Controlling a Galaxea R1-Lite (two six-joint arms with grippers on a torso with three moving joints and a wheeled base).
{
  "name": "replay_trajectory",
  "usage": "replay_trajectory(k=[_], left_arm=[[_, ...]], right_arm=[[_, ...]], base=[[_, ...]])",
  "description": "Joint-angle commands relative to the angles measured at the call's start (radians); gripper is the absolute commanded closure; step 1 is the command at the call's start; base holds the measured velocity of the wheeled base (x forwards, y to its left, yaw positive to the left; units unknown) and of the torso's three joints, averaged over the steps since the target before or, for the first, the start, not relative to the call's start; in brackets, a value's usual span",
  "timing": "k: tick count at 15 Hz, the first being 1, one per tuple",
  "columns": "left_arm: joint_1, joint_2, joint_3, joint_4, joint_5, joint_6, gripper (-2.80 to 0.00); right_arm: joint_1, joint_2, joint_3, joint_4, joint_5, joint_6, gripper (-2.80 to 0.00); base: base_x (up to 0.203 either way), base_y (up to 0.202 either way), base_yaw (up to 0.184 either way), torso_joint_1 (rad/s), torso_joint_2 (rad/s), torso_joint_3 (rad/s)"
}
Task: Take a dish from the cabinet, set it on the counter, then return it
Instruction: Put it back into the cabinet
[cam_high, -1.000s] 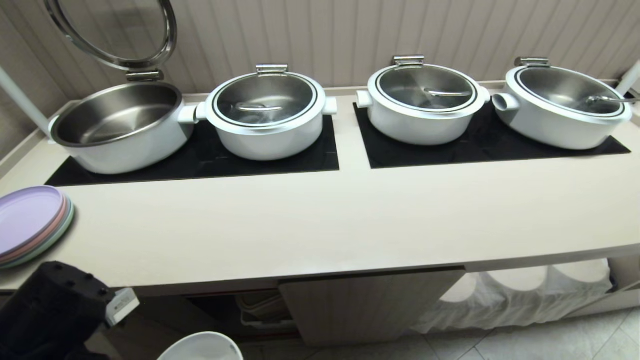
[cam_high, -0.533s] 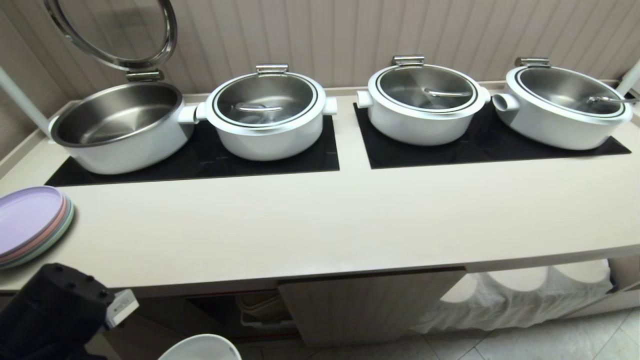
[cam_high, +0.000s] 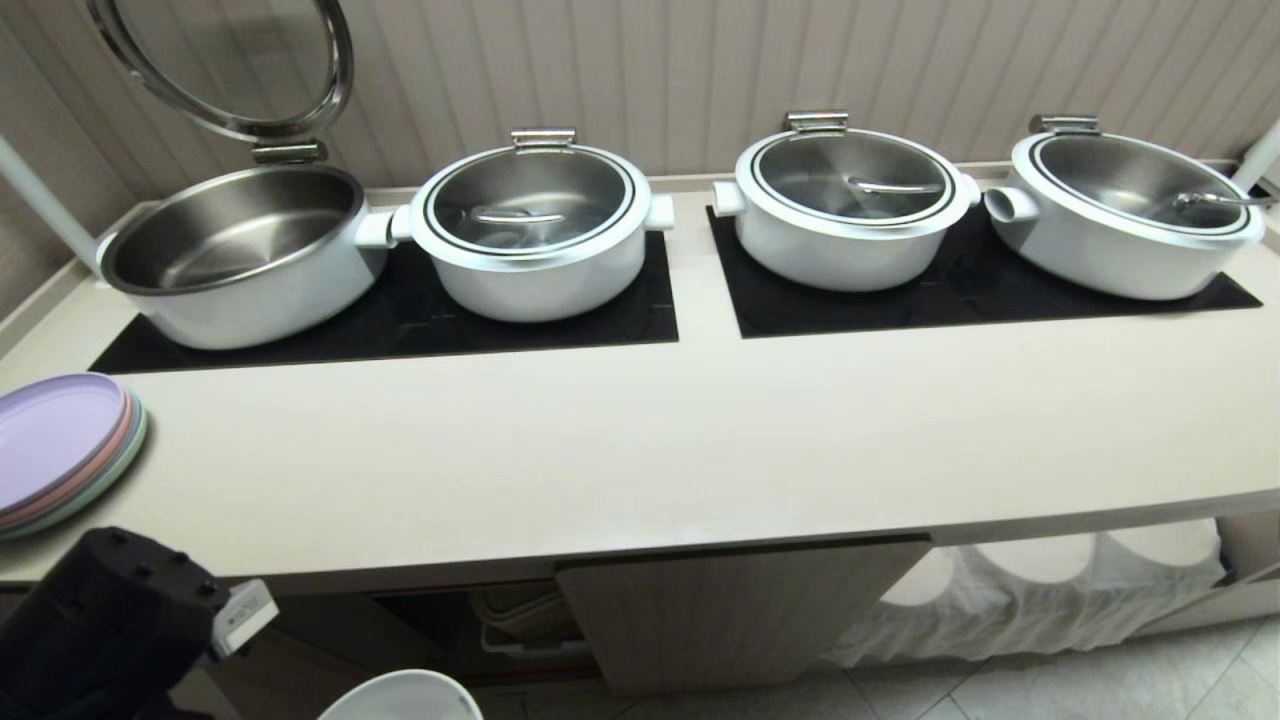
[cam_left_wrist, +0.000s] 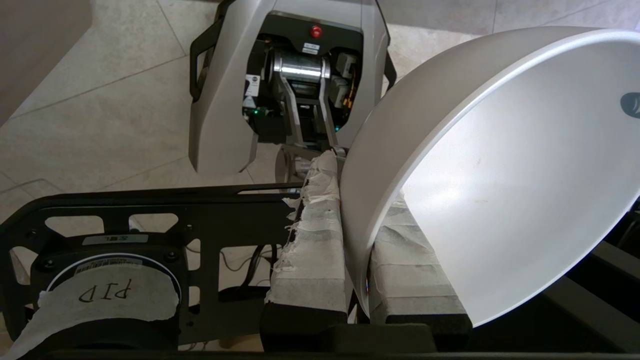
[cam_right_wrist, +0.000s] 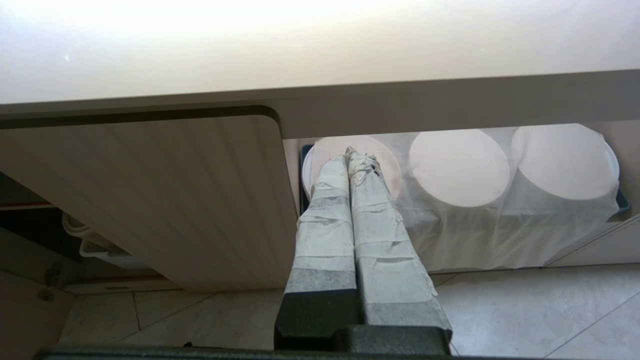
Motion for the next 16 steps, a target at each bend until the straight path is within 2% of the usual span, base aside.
replay_trajectory(k=[1,16], left_arm=[[-0.001,-0.003,0.001,0.004,0.0,-0.004,0.0],[0.0,-0.002,0.002,0.004,-0.001,-0.004,0.0]], right_arm=[[0.0,0.001,0.0,0.0,0.0,0.0,0.0],[0.0,0.001,0.0,0.0,0.0,0.002,0.0]], base=[[0.0,0.0,0.0,0.0,0.0,0.0],[0.0,0.0,0.0,-0.053,0.12,0.06]])
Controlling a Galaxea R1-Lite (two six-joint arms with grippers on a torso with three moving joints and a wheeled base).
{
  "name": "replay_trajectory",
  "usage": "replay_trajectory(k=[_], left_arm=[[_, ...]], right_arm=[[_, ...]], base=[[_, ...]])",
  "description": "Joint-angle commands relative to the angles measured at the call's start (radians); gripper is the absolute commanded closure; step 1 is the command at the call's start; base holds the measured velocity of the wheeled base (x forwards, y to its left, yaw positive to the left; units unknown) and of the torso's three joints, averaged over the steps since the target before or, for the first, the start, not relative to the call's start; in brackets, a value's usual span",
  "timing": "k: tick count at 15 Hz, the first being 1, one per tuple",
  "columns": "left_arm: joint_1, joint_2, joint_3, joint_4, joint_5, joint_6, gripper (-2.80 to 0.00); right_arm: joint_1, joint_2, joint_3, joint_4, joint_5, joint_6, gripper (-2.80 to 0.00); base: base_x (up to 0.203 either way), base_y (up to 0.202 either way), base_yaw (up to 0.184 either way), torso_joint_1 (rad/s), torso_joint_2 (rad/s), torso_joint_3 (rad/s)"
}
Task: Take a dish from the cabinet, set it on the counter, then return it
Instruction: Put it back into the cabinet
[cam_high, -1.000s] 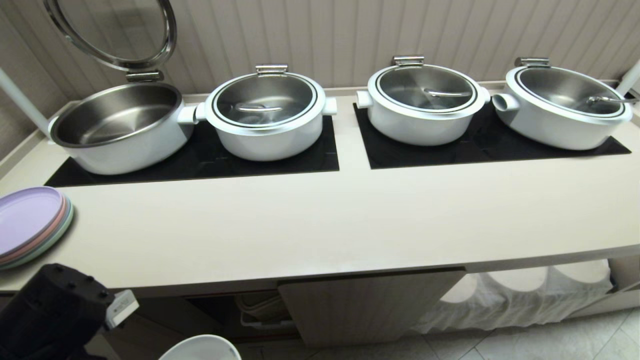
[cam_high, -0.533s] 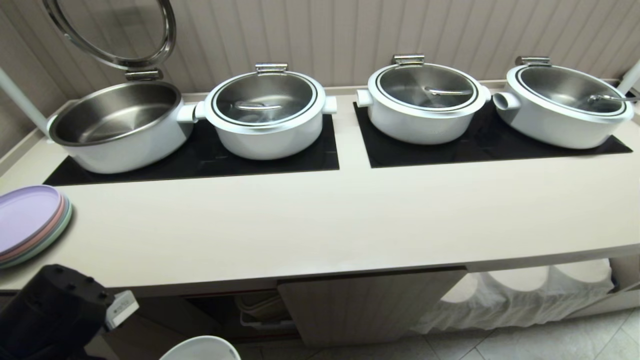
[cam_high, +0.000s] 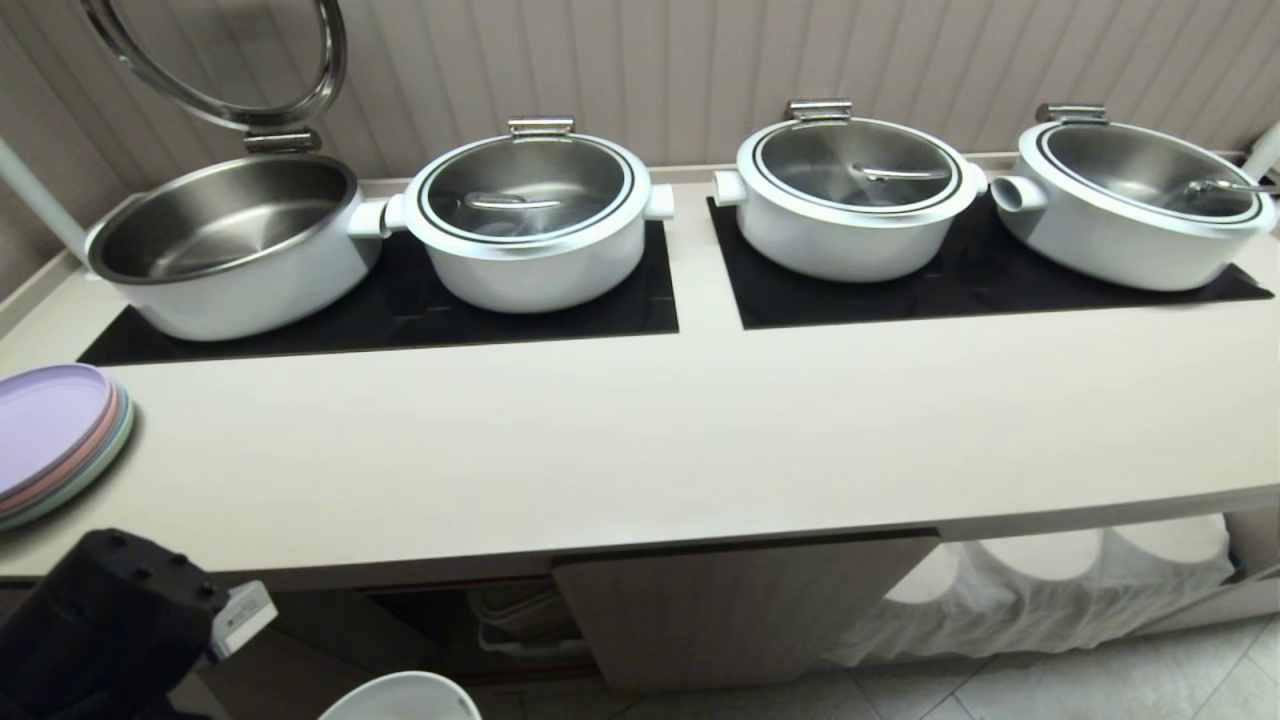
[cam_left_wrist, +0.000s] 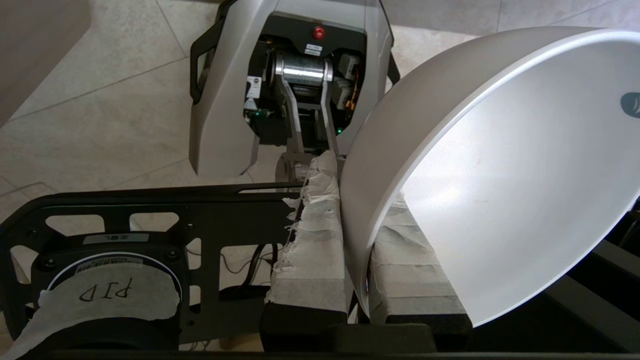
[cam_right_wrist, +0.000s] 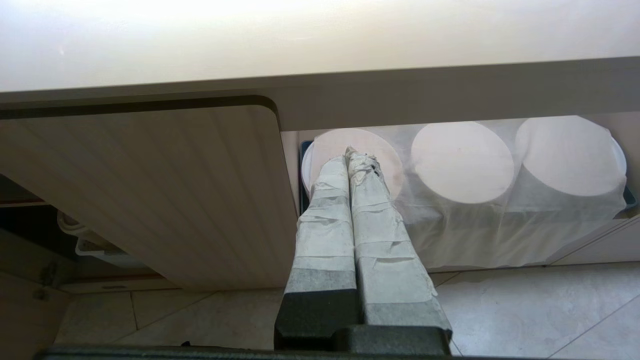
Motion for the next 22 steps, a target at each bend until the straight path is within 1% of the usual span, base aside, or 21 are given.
replay_trajectory(k=[1,9,22], left_arm=[[0.0,0.0,-0.001,0.003,0.001,-0.005,0.0],[0.0,0.0,-0.001,0.003,0.001,-0.004,0.0],[0.001,0.0,-0.002,0.003,0.002,-0.002,0.0]], right_arm=[[-0.001,0.001,0.0,0.0,0.0,0.0,0.0],[0.0,0.001,0.0,0.0,0.0,0.003,0.0],[0.0,0.003,0.0,0.0,0.0,0.006,0.0]], base=[[0.0,0.0,0.0,-0.082,0.17,0.087],[0.0,0.0,0.0,-0.098,0.21,0.11],[0.0,0.0,0.0,-0.143,0.31,0.16]])
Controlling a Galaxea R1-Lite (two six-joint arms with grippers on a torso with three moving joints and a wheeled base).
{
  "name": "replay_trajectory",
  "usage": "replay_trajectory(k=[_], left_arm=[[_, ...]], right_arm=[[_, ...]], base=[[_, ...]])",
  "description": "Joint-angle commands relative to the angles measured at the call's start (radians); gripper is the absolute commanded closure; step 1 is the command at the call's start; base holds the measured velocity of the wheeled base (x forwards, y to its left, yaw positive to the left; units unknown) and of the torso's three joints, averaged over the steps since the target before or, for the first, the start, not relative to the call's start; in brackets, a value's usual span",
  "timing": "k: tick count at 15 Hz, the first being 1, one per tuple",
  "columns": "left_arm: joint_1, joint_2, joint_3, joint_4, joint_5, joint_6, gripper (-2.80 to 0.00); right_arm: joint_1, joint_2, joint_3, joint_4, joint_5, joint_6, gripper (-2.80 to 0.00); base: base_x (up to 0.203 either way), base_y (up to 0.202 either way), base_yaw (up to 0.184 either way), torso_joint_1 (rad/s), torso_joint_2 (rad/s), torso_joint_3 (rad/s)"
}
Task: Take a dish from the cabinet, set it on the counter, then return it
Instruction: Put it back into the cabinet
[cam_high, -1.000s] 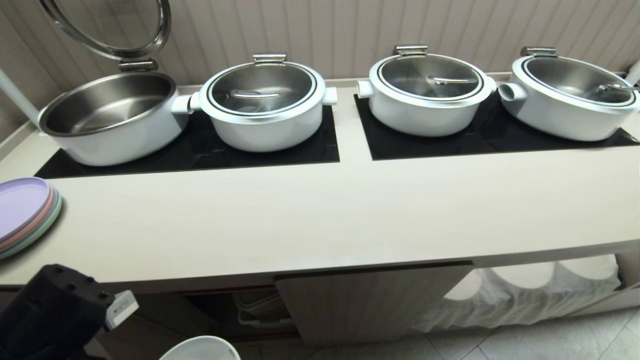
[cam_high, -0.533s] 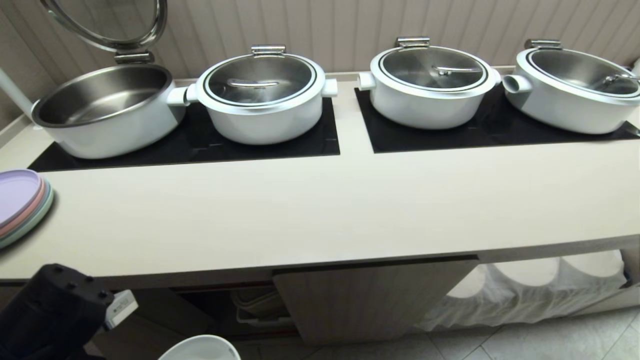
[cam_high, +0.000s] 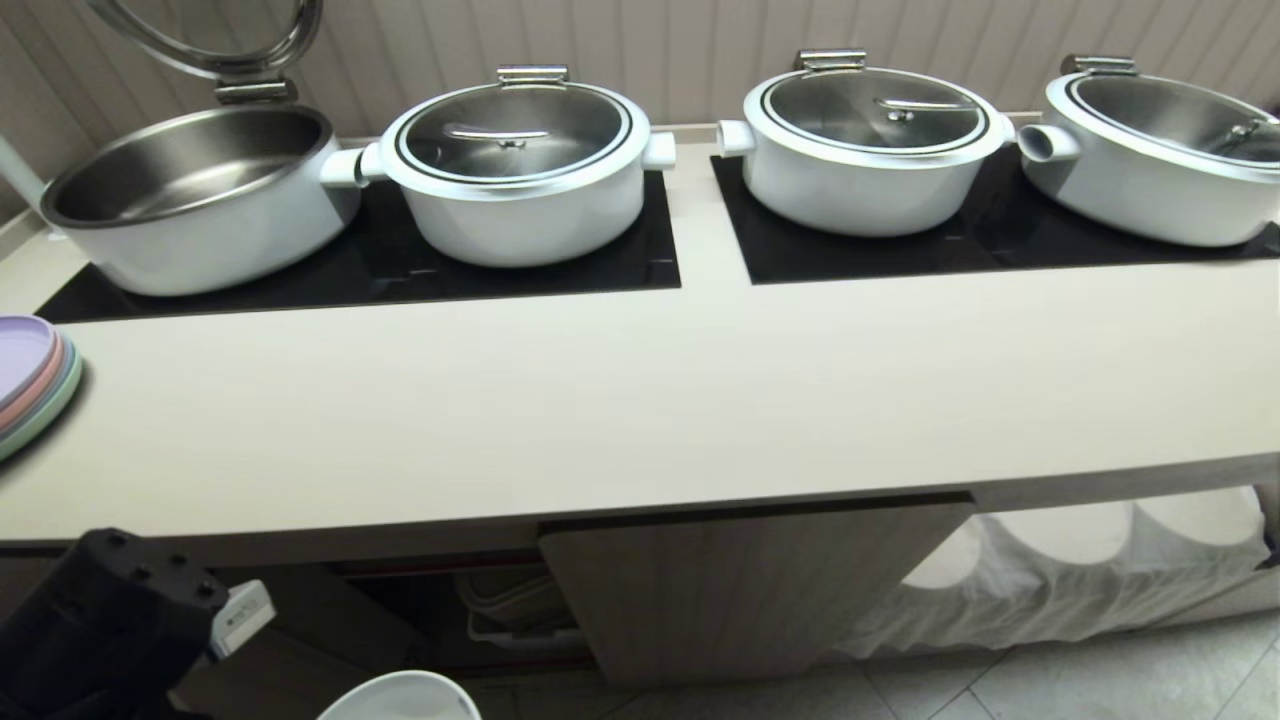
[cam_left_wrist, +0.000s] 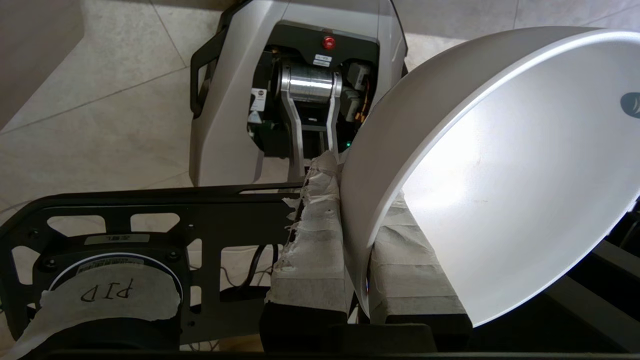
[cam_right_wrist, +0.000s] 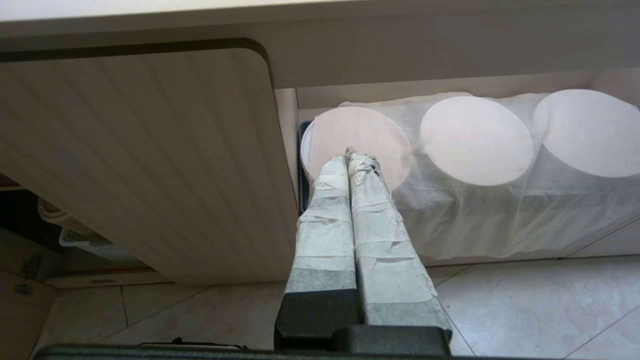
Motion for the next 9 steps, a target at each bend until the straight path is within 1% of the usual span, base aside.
replay_trajectory(k=[1,9], left_arm=[[0.001,0.0,-0.001,0.002,0.0,-0.006,0.0],[0.0,0.001,-0.001,0.005,0.0,-0.004,0.0]], right_arm=[[0.0,0.001,0.0,0.0,0.0,0.0,0.0],[0.0,0.0,0.0,0.0,0.0,0.0,0.0]], base=[[0.0,0.0,0.0,-0.148,0.33,0.174],[0.0,0.0,0.0,-0.16,0.35,0.18]])
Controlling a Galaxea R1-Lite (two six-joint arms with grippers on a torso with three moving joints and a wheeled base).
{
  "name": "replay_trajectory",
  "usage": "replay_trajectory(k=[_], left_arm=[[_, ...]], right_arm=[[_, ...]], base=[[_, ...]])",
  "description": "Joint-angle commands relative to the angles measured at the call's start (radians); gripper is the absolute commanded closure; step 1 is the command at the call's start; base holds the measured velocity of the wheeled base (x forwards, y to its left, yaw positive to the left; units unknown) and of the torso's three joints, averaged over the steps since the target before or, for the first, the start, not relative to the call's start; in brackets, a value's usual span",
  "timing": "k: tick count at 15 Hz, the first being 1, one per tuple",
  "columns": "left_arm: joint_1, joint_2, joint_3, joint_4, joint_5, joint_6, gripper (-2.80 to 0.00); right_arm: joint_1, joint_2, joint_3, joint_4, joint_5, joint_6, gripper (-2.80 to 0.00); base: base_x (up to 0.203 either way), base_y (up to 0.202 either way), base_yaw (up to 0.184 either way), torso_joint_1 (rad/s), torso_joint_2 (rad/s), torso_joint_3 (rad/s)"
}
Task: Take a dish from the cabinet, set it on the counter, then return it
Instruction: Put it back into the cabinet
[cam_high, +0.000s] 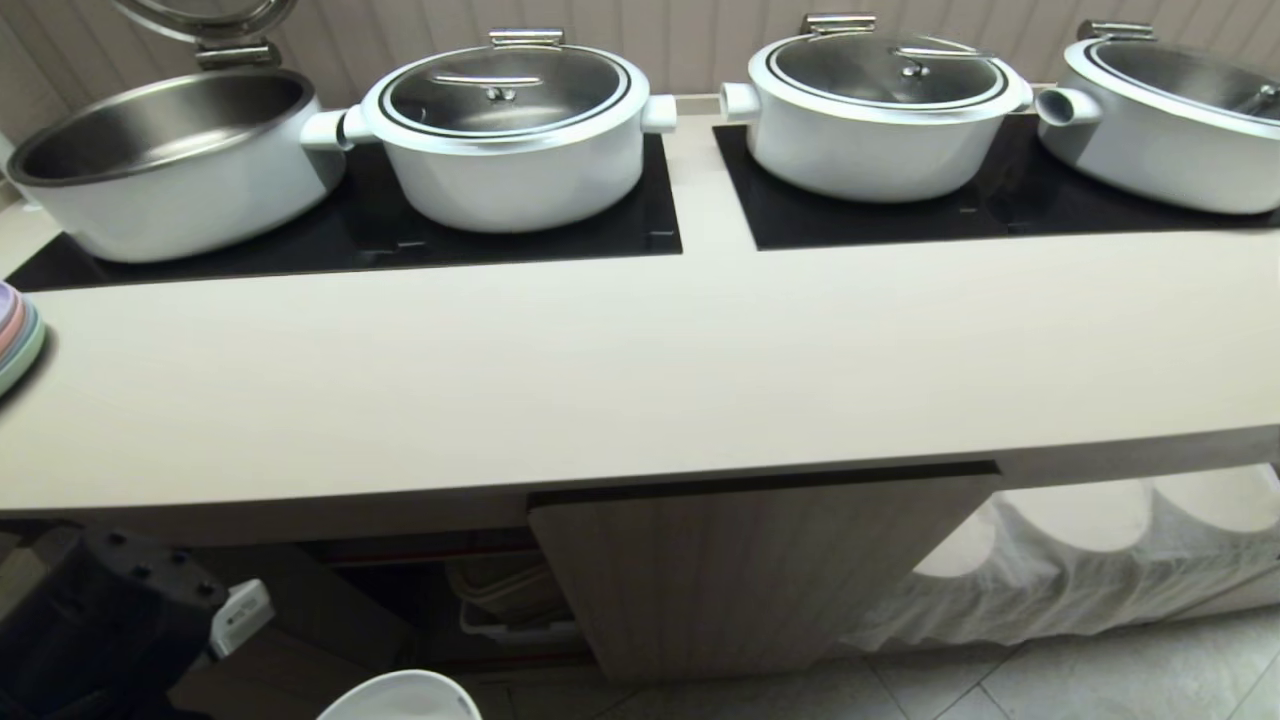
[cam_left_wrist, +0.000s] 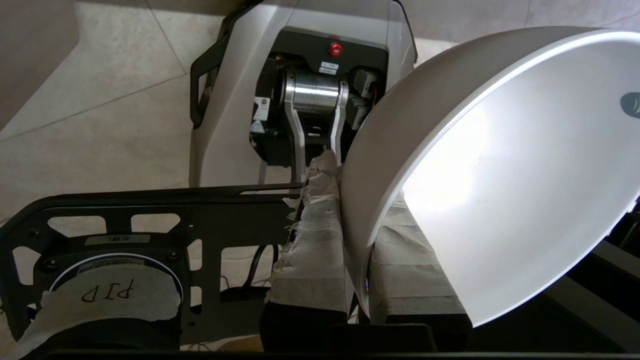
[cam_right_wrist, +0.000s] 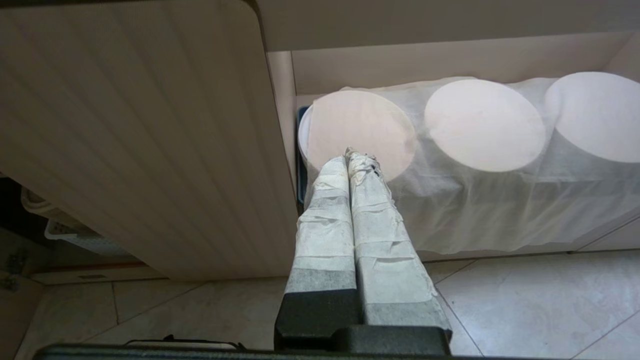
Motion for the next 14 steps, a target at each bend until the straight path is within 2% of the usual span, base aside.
replay_trajectory(k=[1,14], left_arm=[[0.0,0.001,0.001,0.005,-0.001,-0.007,0.0],[0.0,0.001,0.003,0.005,-0.001,-0.004,0.0]], right_arm=[[0.0,0.001,0.0,-0.001,0.0,0.0,0.0],[0.0,0.001,0.0,-0.001,0.0,0.0,0.0]], base=[[0.0,0.0,0.0,-0.192,0.42,0.222],[0.0,0.0,0.0,-0.236,0.53,0.288]])
